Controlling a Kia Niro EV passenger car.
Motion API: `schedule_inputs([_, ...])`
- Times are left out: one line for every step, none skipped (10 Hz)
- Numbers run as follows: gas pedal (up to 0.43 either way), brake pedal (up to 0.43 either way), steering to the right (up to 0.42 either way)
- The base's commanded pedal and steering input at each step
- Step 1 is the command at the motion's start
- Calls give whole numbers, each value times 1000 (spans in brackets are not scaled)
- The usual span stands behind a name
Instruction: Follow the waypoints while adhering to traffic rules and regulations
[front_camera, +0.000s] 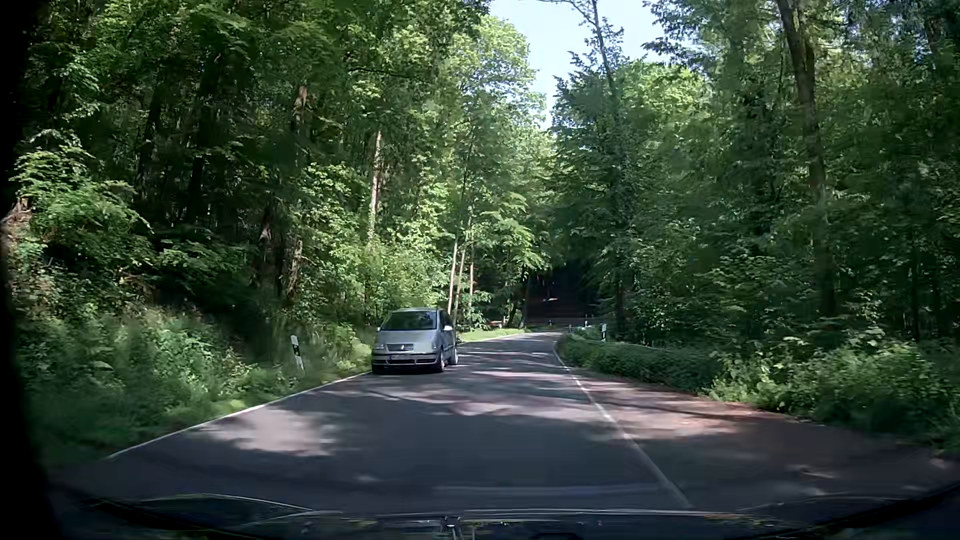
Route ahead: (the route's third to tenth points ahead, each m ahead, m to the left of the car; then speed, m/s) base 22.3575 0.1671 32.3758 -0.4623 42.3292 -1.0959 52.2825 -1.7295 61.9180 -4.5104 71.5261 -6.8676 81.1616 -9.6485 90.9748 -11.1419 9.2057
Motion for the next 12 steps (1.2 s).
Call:
schedule_inputs([331, 0, -7])
schedule_inputs([331, 0, -7])
schedule_inputs([331, 0, -7])
schedule_inputs([331, 0, -7])
schedule_inputs([331, 0, -7])
schedule_inputs([331, 0, -6])
schedule_inputs([331, 0, -6])
schedule_inputs([331, 0, -5])
schedule_inputs([331, 0, -4])
schedule_inputs([331, 0, -3])
schedule_inputs([331, 0, -2])
schedule_inputs([319, 0, 0])
